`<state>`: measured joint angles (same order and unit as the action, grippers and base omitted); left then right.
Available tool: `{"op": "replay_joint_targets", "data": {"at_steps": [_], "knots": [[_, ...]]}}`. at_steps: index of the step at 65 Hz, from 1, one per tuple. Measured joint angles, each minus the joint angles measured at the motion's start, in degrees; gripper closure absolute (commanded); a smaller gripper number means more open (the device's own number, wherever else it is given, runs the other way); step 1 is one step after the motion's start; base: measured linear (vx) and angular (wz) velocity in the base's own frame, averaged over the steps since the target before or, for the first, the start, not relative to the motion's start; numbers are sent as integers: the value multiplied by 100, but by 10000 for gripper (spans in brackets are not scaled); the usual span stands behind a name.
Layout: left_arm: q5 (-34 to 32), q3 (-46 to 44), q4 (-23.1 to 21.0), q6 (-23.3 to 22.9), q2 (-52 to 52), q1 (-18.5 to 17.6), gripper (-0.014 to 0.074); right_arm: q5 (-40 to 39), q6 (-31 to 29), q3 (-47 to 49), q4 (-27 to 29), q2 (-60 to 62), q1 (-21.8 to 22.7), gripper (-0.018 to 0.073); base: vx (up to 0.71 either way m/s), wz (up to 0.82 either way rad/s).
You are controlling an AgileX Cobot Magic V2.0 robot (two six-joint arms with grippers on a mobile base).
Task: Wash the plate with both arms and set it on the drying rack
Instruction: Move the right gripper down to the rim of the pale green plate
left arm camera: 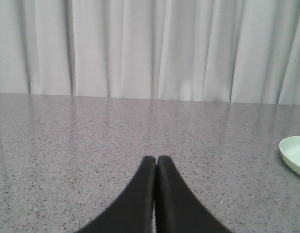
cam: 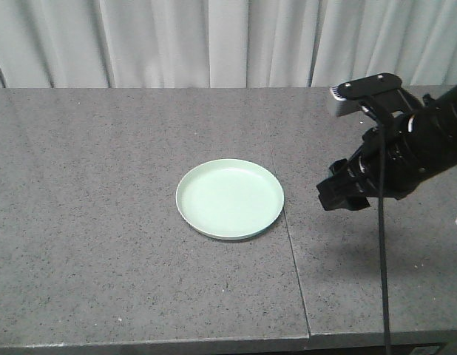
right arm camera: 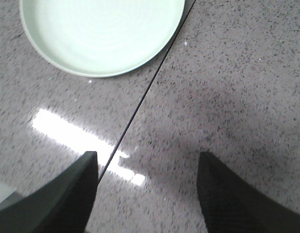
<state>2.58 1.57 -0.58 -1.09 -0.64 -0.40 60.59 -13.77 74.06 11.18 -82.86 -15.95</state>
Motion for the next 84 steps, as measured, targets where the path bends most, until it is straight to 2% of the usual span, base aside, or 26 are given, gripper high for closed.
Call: {"op": "replay_joint_targets", "data": {"at_steps": [32,61,84], "knots": [[0,0,0,0,0,0,603,91,748,1320,-25,-1879,0,160,0,0],[0,0,0,0,0,0,603,85,814,2077,606,-2888,0,160,0,0],[0,0,0,0,0,0,603,-224,814,2180,723,-3308,0,170,0,0]]}}
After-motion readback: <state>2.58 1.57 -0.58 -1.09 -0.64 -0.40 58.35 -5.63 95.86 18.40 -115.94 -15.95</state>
